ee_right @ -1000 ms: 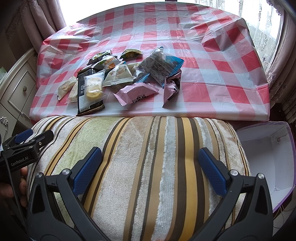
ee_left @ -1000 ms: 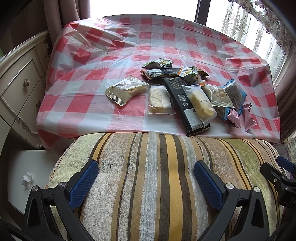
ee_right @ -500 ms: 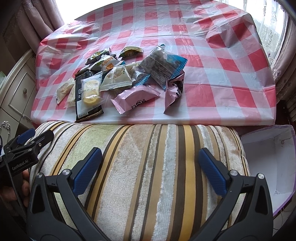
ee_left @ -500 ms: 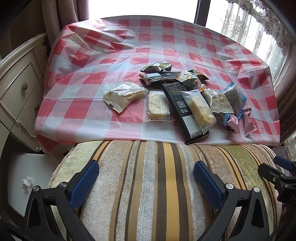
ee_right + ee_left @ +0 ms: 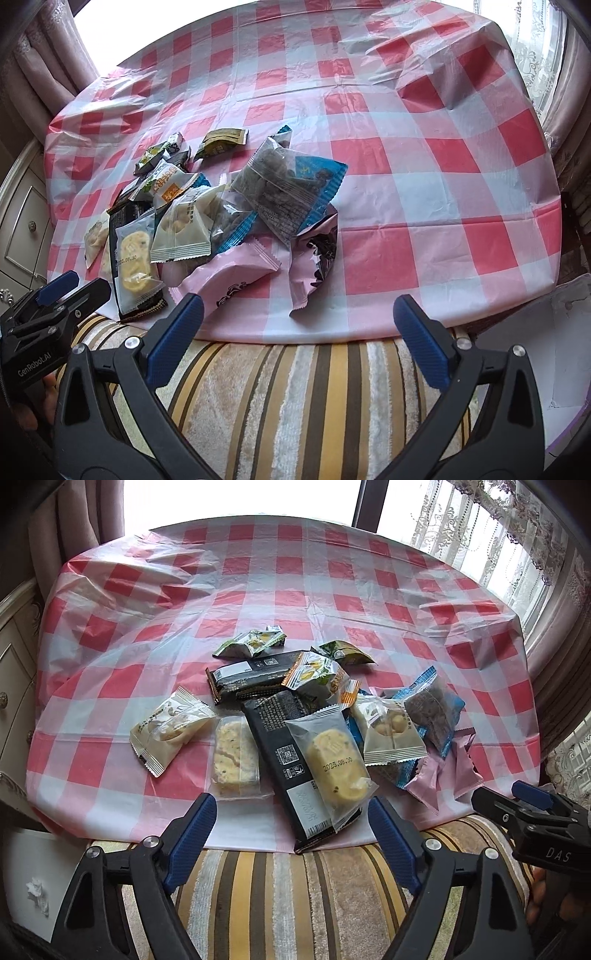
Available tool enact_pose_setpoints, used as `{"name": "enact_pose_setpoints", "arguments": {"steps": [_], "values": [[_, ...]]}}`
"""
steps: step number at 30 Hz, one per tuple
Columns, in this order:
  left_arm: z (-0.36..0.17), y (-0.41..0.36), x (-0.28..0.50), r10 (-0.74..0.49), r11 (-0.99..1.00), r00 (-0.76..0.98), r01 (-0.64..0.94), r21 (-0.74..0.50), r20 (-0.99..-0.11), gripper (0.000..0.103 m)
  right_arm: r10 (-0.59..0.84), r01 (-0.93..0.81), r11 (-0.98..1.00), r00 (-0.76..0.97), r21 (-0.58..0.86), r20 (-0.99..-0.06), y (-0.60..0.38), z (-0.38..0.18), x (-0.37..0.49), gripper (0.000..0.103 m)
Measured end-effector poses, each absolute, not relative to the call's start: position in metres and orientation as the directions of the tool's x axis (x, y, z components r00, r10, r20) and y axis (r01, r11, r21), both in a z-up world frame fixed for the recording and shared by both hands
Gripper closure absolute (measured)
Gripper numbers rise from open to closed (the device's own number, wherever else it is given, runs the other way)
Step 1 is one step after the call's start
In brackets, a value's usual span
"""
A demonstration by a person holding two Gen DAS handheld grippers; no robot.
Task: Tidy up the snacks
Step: 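Grasp the clear cookie packet with left tool while right tool grasps pink bar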
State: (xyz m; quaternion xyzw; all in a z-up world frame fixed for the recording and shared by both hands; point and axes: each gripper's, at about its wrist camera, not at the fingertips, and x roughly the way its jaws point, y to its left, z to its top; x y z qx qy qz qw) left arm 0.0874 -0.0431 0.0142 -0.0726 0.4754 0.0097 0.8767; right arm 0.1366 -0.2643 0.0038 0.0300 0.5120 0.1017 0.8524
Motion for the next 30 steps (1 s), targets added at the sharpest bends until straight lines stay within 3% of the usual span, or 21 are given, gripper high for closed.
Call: {"name": "enact_pose_setpoints", "arguments": {"steps": [4, 10, 12, 13, 14, 15, 17, 21, 30], "values": [[0.011, -0.055, 0.107, -0.040, 0.991, 0.529, -0.086, -0.101, -0.848, 0.019, 0.198, -0.129, 0.979, 0.436, 0.157, -0.878, -0.265, -0.005, 0.155, 0.005], [-0.006, -0.083, 0.132, 0.062, 0.997, 0.454, -0.073, 0.033, -0.889, 0.026, 0.171, -0.135, 0.982, 0.364, 0.130, -0.916, -0.258, -0.027, 0.174, 0.026], [-0.011, -0.090, 0.136, 0.099, 0.995, 0.434, -0.072, 0.075, -0.896, 0.044, 0.143, -0.149, 0.984, 0.372, 0.093, -0.917, -0.253, -0.027, 0.174, 0.030], [-0.013, -0.093, 0.137, 0.121, 0.992, 0.430, -0.072, 0.100, -0.895, 0.047, 0.135, -0.157, 0.984, 0.375, 0.081, -0.917, -0.251, -0.027, 0.174, 0.031], [-0.013, -0.095, 0.138, 0.148, 0.989, 0.429, -0.074, 0.128, -0.891, 0.054, 0.131, -0.162, 0.984, 0.382, 0.073, -0.915, -0.250, -0.027, 0.174, 0.039], [-0.013, -0.097, 0.138, 0.175, 0.985, 0.427, -0.077, 0.157, -0.887, 0.063, 0.131, -0.162, 0.984, 0.392, 0.071, -0.911, -0.250, -0.026, 0.174, 0.056], [-0.011, -0.097, 0.138, 0.183, 0.983, 0.433, -0.074, 0.167, -0.883, 0.067, 0.141, -0.152, 0.985, 0.397, 0.087, -0.907, -0.253, -0.024, 0.173, 0.068], [-0.009, -0.092, 0.134, 0.166, 0.986, 0.443, -0.090, 0.140, -0.881, 0.068, 0.197, -0.148, 0.978, 0.396, 0.149, -0.897, -0.262, -0.023, 0.170, 0.076], [0.012, -0.075, 0.121, 0.028, 0.992, 0.546, -0.121, -0.046, -0.837, 0.068, 0.273, -0.136, 0.962, 0.473, 0.237, -0.837, -0.280, -0.003, 0.158, 0.076]]}}
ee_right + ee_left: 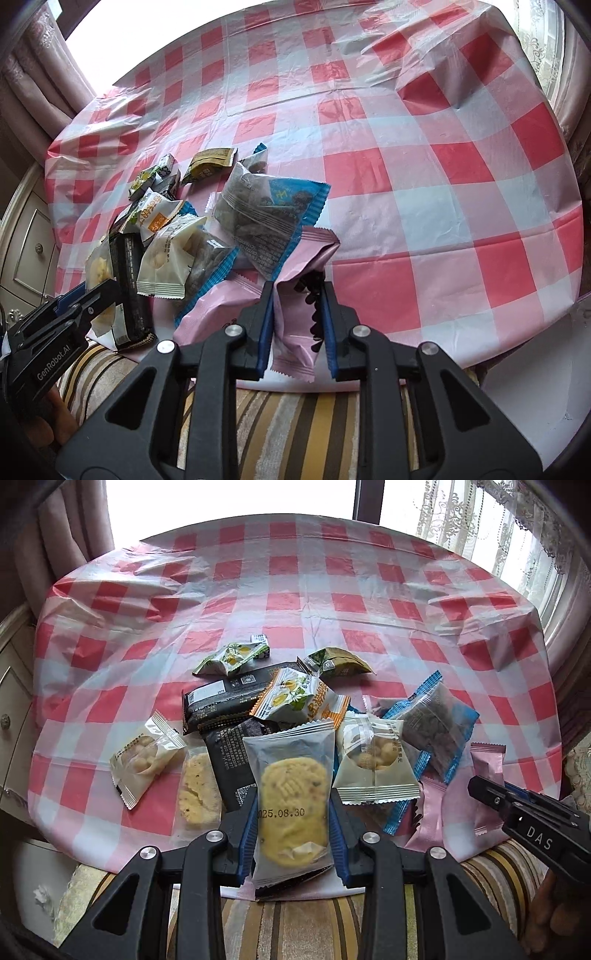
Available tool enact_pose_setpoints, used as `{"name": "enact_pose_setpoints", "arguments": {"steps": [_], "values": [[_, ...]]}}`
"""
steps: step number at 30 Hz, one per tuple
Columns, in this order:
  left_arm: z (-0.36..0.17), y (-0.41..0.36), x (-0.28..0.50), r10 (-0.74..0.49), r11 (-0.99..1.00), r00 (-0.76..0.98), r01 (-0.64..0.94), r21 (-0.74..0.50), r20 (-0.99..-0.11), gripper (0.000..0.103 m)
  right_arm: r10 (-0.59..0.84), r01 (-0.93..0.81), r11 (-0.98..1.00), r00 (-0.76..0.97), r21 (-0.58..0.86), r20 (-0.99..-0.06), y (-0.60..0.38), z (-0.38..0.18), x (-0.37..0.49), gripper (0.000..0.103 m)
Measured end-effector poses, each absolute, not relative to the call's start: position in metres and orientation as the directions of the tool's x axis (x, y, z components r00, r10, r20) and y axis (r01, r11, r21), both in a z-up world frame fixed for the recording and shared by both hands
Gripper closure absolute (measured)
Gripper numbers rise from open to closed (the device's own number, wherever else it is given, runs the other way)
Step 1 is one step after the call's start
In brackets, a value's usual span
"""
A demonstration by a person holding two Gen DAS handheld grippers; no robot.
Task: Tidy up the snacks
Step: 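Grasp the clear cookie packet with left tool while right tool grasps pink bar, then carry both packets to the white box and open both tools to drop them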
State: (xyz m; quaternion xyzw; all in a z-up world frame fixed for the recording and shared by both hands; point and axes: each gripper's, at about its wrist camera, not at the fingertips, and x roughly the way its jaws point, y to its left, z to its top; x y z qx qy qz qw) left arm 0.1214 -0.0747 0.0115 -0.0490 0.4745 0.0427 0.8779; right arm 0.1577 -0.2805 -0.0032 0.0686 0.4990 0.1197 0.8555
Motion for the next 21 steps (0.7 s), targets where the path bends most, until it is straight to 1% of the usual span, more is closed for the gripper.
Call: {"name": "enact_pose_setpoints", "arguments": {"steps": [4, 8, 12, 15, 21], "values": [[0.017, -0.071, 0.118, -0.019, 0.988, 0.573, -0.117, -0.104, -0.819, 0.068, 0.298, -0.130, 0.954, 0.485, 0.270, -0.822, -0.290, 0.003, 0.150, 0.076], [0.024, -0.071, 0.115, -0.040, 0.986, 0.600, -0.104, -0.128, -0.799, 0.068, 0.311, -0.130, 0.950, 0.504, 0.285, -0.806, -0.303, 0.011, 0.141, 0.076], [0.032, -0.082, 0.112, -0.051, 0.989, 0.613, -0.076, -0.123, -0.788, 0.068, 0.294, -0.097, 0.953, 0.532, 0.287, -0.794, -0.330, 0.020, 0.129, 0.076], [0.039, -0.100, 0.111, -0.090, 0.991, 0.617, -0.026, -0.135, -0.782, 0.068, 0.259, -0.051, 0.959, 0.546, 0.278, -0.796, -0.357, 0.020, 0.117, 0.076], [0.045, -0.160, 0.106, -0.208, 0.978, 0.596, 0.134, -0.159, -0.775, 0.068, 0.166, 0.074, 0.966, 0.555, 0.247, -0.815, -0.419, 0.012, 0.091, 0.076]]}}
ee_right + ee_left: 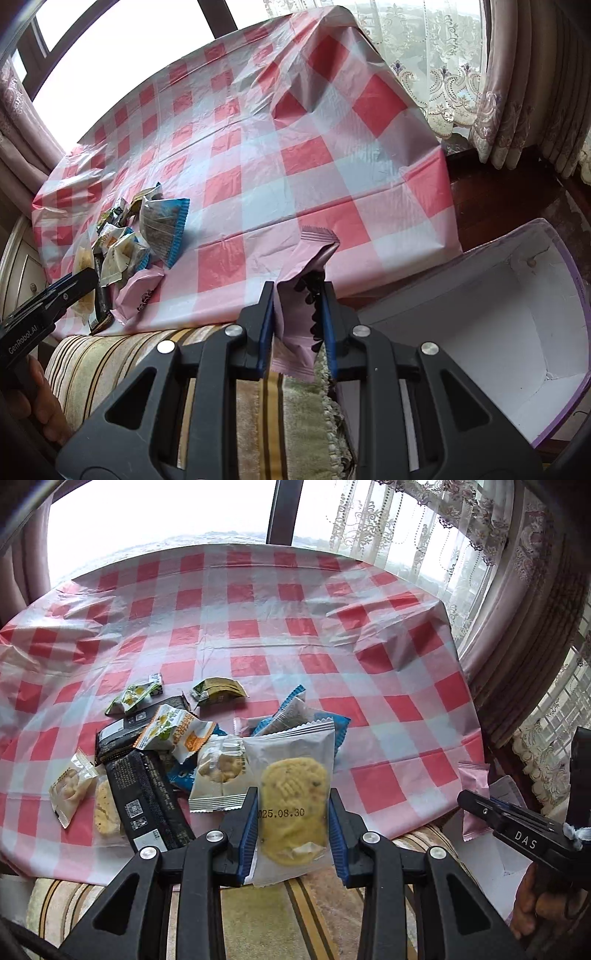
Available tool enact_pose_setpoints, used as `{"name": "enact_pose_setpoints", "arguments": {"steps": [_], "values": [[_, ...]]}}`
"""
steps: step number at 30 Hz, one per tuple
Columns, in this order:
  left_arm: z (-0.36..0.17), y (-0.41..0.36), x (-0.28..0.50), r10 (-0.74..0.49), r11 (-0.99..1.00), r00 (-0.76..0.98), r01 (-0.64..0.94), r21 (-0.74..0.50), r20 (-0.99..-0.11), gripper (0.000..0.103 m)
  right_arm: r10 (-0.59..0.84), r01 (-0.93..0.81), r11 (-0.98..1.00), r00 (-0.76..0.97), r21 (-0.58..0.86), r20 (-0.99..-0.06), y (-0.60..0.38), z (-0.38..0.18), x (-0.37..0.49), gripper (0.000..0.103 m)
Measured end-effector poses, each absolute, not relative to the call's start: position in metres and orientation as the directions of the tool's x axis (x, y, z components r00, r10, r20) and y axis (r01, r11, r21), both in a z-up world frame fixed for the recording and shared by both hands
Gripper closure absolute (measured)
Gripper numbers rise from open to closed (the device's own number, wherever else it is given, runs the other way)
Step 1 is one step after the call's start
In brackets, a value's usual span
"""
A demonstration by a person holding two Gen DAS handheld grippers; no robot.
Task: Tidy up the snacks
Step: 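Carry both packets to the white box and open both tools to drop them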
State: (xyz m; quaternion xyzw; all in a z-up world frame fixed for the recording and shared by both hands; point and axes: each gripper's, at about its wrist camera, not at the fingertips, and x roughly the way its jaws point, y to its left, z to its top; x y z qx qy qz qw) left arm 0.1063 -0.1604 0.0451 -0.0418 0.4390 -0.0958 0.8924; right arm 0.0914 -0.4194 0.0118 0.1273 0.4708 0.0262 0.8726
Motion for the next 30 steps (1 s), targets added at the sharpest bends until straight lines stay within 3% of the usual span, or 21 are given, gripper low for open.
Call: {"name": "enact_pose_setpoints", "arguments": {"steps": [12, 22, 25, 27, 30], "values": [[0.036, -0.298, 0.084, -0.453, 0.852, 0.401, 0.458, -0.254, -0.796, 0.068, -0.047, 0.284, 0.951, 0.516, 0.119, -0.855, -0.508, -0.012, 0.049, 0.076], [0.011, -0.364, 0.072, -0.481, 0.773, 0.238, 0.569, -0.280, -0.844, 0.067, -0.123, 0.347, 0.936, 0.492, 0.065, -0.862, -0.529, -0.020, 0.039, 0.074], [0.008, -0.370, 0.071, -0.465, 0.773, 0.224, 0.575, -0.270, -0.856, 0.062, -0.121, 0.346, 0.936, 0.493, 0.067, -0.861, -0.529, -0.019, 0.038, 0.060], [0.009, -0.368, 0.072, -0.464, 0.778, 0.233, 0.568, -0.268, -0.854, 0.048, -0.136, 0.341, 0.939, 0.501, 0.051, -0.855, -0.526, -0.018, 0.038, 0.041], [0.012, -0.361, 0.074, -0.468, 0.793, 0.258, 0.545, -0.273, -0.845, 0.037, -0.148, 0.324, 0.946, 0.508, 0.029, -0.848, -0.521, -0.013, 0.039, 0.039]]}}
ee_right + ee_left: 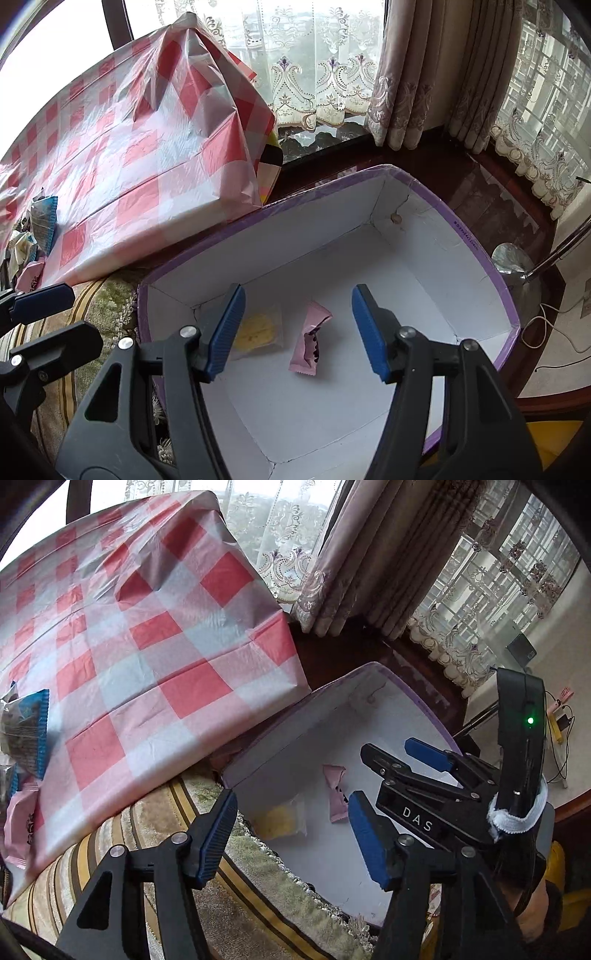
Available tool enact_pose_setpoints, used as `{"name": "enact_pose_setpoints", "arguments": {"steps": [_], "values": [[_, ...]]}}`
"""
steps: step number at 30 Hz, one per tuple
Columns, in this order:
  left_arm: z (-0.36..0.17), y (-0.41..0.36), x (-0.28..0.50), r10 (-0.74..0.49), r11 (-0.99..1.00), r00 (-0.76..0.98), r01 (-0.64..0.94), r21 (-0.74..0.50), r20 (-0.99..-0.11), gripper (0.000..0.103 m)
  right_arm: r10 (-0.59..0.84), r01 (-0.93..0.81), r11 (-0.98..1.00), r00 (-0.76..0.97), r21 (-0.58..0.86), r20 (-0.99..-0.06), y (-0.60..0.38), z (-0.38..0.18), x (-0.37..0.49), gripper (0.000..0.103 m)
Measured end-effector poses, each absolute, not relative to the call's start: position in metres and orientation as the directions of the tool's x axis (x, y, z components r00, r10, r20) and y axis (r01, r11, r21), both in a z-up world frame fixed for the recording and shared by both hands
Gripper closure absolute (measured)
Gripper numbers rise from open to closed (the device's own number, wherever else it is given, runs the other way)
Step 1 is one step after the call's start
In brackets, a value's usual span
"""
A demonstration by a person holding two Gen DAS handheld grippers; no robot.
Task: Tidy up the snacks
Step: 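Carry both packets to the white box and open both tools to drop them, then move both tools back over the snack pile on the table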
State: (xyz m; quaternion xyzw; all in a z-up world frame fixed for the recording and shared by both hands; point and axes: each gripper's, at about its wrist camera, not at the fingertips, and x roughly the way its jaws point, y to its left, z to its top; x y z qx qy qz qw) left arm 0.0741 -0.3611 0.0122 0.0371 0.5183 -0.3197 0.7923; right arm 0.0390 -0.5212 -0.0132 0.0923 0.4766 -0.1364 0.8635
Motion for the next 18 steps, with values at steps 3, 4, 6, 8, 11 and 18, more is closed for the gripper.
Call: {"name": "enact_pose_setpoints", "arguments": {"steps": [3, 4, 6, 8, 11, 18], "values": [[0.014, -0.353, 0.077, -0.466, 0.811, 0.287, 0.517, -0.274, -0.837, 0.037, -0.157, 0.323, 0.946, 0.512, 0.020, -0.845, -0.518, -0.010, 0.039, 0.036], [0.015, -0.349, 0.077, -0.468, 0.817, 0.300, 0.506, -0.278, -0.831, 0.036, -0.158, 0.319, 0.948, 0.515, 0.018, -0.843, -0.517, -0.009, 0.040, 0.036], [0.016, -0.343, 0.079, -0.471, 0.826, 0.318, 0.486, -0.285, -0.823, 0.035, -0.161, 0.313, 0.950, 0.519, 0.012, -0.840, -0.514, -0.007, 0.040, 0.036], [0.019, -0.335, 0.081, -0.472, 0.834, 0.339, 0.470, -0.288, -0.814, 0.034, -0.173, 0.309, 0.951, 0.520, -0.005, -0.837, -0.510, -0.004, 0.040, 0.036], [0.023, -0.324, 0.082, -0.464, 0.848, 0.368, 0.448, -0.284, -0.806, 0.034, -0.179, 0.299, 0.954, 0.525, -0.017, -0.832, -0.505, 0.000, 0.041, 0.036], [0.031, -0.291, 0.082, -0.378, 0.899, 0.434, 0.384, -0.212, -0.818, 0.034, -0.180, 0.250, 0.967, 0.545, -0.047, -0.819, -0.482, 0.010, 0.045, 0.036]]}}
